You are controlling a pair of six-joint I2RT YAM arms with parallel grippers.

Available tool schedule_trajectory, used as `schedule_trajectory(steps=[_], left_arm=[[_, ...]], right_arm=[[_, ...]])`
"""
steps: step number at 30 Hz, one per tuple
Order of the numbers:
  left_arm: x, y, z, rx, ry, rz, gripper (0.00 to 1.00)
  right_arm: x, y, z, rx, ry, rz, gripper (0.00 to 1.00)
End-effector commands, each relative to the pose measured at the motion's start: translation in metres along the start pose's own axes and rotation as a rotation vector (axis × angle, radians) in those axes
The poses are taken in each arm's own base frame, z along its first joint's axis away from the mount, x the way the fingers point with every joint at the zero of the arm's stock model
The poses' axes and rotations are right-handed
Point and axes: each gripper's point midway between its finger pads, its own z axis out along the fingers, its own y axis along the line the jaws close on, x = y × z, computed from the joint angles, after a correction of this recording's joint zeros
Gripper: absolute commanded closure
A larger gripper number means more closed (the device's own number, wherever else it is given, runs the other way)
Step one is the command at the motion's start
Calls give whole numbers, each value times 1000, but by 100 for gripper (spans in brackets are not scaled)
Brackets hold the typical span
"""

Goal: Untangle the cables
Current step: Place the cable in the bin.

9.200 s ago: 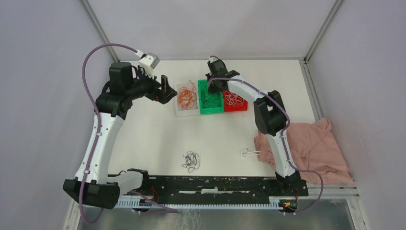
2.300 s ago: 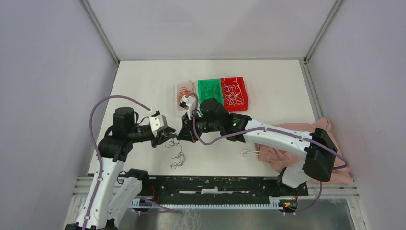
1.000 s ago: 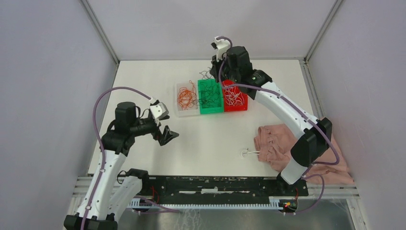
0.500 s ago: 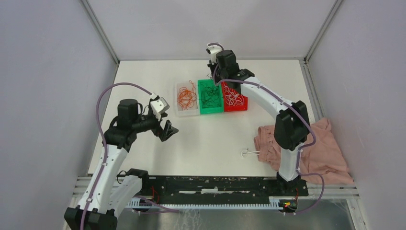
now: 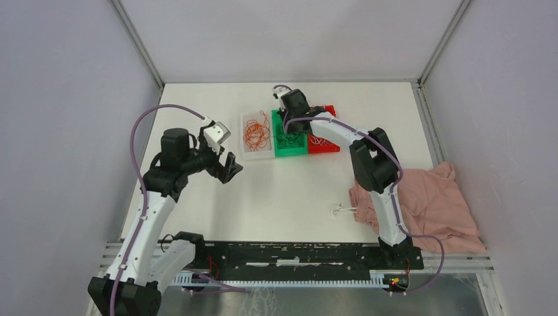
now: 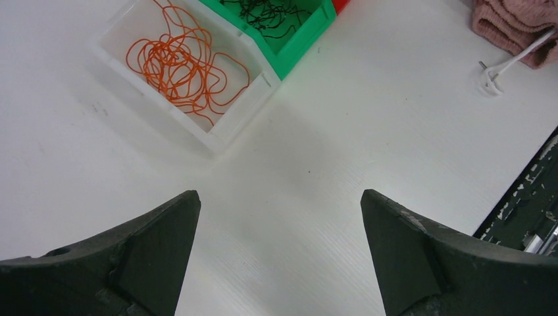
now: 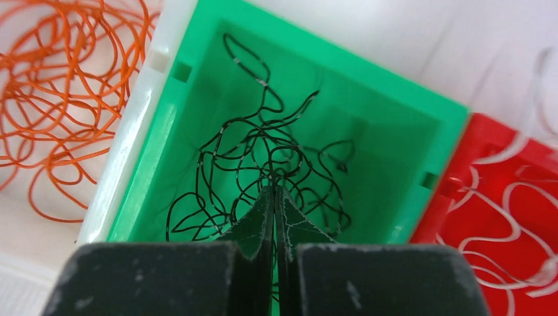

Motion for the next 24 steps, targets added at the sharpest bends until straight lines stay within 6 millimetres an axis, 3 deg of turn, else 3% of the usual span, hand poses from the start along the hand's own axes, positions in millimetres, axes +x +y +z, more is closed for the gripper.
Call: schedule_trajectory(steps=[1, 6, 9, 13, 17, 22, 24], left_arm=[[-22, 22, -3, -98, -38, -30, 1], [-14, 39, 1, -148, 4, -82, 1], [-10, 50, 2, -176, 21, -112, 1], [-13, 63, 2, -202, 22, -149, 1], [-25, 71, 3, -211, 15, -177, 1], [-39, 86, 3, -256, 13, -206, 1], [-39, 96, 4, -287, 20, -212, 1]], right_arm=[[-9, 12, 8, 32, -12, -41, 100], [10, 19, 23, 56, 43, -81, 100], [-1, 18, 11, 77, 19, -80, 94], [-48, 14, -29, 80, -111, -41, 60], [-91, 10, -76, 73, -208, -21, 48], [-111, -9, -120, 125, -247, -35, 38], [-113, -19, -142, 148, -279, -10, 20]])
